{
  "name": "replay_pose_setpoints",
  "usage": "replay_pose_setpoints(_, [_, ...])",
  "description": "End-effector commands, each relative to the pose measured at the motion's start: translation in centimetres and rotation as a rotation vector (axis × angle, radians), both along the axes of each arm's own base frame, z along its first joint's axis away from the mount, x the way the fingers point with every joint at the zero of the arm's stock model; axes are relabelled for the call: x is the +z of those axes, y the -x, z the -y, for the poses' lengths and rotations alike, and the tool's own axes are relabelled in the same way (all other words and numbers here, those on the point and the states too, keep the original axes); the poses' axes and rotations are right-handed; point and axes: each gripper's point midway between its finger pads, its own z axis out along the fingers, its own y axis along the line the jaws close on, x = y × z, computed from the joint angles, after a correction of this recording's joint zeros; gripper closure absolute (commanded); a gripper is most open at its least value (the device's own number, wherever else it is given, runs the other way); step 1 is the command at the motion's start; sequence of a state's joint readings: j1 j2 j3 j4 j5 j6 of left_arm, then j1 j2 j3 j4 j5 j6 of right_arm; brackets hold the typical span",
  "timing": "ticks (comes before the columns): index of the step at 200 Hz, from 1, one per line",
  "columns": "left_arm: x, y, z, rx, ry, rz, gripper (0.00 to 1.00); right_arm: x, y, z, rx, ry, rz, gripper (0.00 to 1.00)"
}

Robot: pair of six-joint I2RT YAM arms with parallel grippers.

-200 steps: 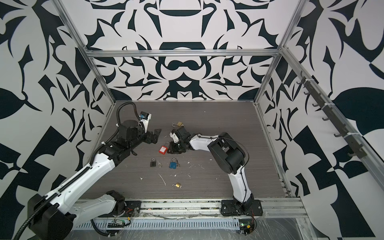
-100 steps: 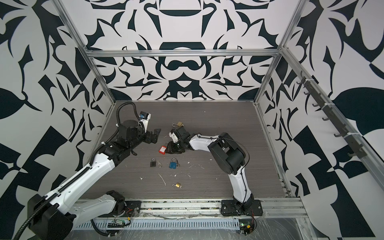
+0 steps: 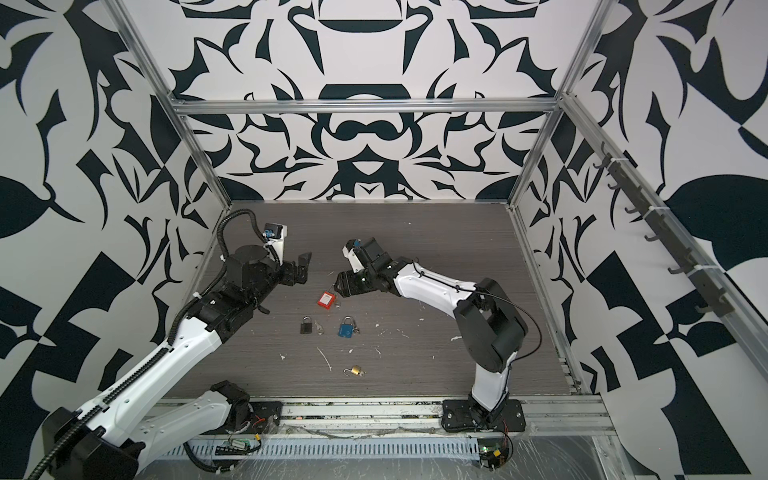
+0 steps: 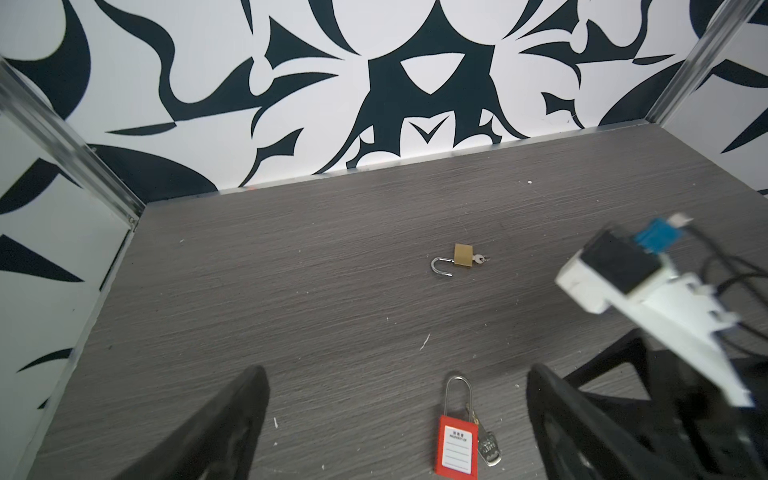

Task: Lock with the key

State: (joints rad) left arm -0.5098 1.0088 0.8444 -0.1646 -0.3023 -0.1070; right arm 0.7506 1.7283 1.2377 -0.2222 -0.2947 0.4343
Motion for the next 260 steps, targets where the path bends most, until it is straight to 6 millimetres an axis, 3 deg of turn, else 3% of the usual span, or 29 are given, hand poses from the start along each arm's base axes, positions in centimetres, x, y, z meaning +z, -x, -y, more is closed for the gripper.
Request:
replay_pose_setpoints(1, [-1.2, 0.6, 0.5, 0.0, 0.06, -0.102, 0.01, 1.2, 2.2, 2.3, 0.067, 0.064, 0.091, 0.36])
replay_pose_setpoints(20, [-3.0, 1.6, 1.2, -0.017, 0.123, -0.199, 0.01, 1.1, 5.2, 3.4, 0.142, 0.086, 0.129, 0.39])
replay_pose_setpoints(53, [-6.7, 3.7, 0.5, 0.094, 0.276, -0.369, 0.01, -0.6, 11.1, 4.2, 0.294, 0.148, 0.194, 0.44])
replay_pose_setpoints(70, [-9.7, 5.8, -1.1, 0.238, 0.32, -0.516, 0.01, -1.9, 13.3, 4.5, 0.346, 0.195, 0.215, 0.46])
replay_pose_setpoints(87, [-12.1, 8.2, -1.4, 0.294, 0.355, -0.648, 0.01, -3.5, 15.2, 4.5, 0.404, 0.252, 0.221, 0.46])
replay_pose_setpoints(107, [-13.0, 10.0, -2.4, 0.341, 0.373, -0.696, 0.01, -5.8, 17.2, 4.1, 0.475, 0.332, 0.208, 0.44])
replay_pose_setpoints(129, [-13.0, 10.6, -3.6, 0.387, 0.379, -0.665, 0.01, -8.3, 18.8, 3.6, 0.543, 0.411, 0.185, 0.41])
replay_pose_setpoints(161, [-13.2, 10.6, -4.1, 0.412, 0.389, -0.646, 0.01, -10.0, 19.7, 2.9, 0.59, 0.464, 0.181, 0.41])
replay_pose_setpoints(206, [-14.2, 10.1, -3.5, 0.414, 0.38, -0.684, 0.0, -10.5, 18.6, 2.8, 0.569, 0.509, 0.223, 0.44])
replay_pose_setpoints(260, [-14.3, 9.6, -3.3, 0.422, 0.373, -0.679, 0.0, -11.1, 18.4, 2.9, 0.573, 0.554, 0.208, 0.59])
